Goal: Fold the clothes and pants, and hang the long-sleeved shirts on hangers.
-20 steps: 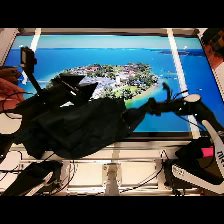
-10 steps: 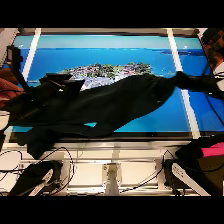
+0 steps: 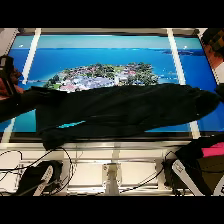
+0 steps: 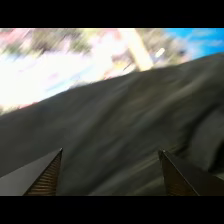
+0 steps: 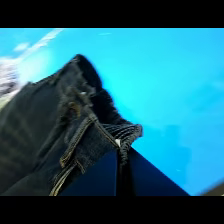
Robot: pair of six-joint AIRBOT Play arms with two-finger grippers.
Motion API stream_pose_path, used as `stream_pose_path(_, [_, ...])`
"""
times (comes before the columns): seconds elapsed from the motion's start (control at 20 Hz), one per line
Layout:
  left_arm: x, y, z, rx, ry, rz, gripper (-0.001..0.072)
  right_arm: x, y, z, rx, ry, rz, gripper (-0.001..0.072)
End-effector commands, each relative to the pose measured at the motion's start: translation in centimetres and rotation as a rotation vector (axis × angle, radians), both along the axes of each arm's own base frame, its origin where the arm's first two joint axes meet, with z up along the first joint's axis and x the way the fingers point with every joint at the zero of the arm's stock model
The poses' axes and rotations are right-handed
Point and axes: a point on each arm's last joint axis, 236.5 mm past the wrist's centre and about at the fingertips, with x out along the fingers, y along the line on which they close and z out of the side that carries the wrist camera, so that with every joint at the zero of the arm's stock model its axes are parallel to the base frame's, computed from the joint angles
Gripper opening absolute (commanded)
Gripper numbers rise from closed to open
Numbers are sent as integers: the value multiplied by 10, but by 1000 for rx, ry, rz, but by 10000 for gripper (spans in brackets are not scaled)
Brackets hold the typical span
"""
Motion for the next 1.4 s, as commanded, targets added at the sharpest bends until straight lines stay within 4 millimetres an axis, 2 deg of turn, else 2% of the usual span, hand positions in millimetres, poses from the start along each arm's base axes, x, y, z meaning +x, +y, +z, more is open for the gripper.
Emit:
stream_pose_path(0.0, [-17, 41, -35, 98, 164, 90, 693, -35, -39, -3, -86, 86, -79, 38])
stream_pose_path(0.15, [-21, 73, -48, 164, 219, 191, 692, -55, -61, -3, -168, 157, -104, 38])
stream_pose_path(0.35, [-22, 106, -67, 296, 270, 244, 687, -66, -62, -28, -143, 197, -118, 38])
stream_pose_path(0.45, [-18, 121, -83, 322, 335, 291, 585, -71, -58, -45, -121, 222, -113, 38])
stream_pose_path(0.6, [-15, 125, -115, 314, 463, 288, 578, -78, -50, -67, -90, 257, -106, 39])
stream_pose_path(0.75, [-33, 120, -152, 337, 643, 169, 576, -78, -49, -74, -87, 260, -104, 39])
stream_pose_path(0.8, [-41, 117, -161, 356, 685, 101, 544, -77, -50, -74, -92, 254, -104, 39])
stream_pose_path(0.85, [-49, 115, -168, 370, 725, 34, 451, -76, -52, -72, -99, 246, -104, 39])
stream_pose_path(0.9, [-56, 113, -174, 373, 761, -5, 413, -74, -53, -71, -104, 240, -105, 39])
stream_pose_path(0.95, [-63, 110, -180, 358, 796, -20, 414, -73, -53, -71, -108, 235, -105, 39])
stream_pose_path(1.05, [-91, 93, -190, 285, 912, -51, 437, -72, -55, -69, -116, 228, -105, 39])
stream_pose_path(1.1, [-105, 82, -193, 241, 965, -69, 505, -71, -56, -69, -120, 223, -105, 39])
stream_pose_path(1.2, [-117, 68, -201, 172, 1014, -63, 710, -68, -58, -67, -131, 210, -105, 39])
stream_pose_path(1.35, [-134, 68, -216, 177, 1066, -67, 705, -67, -59, -65, -138, 202, -106, 39])
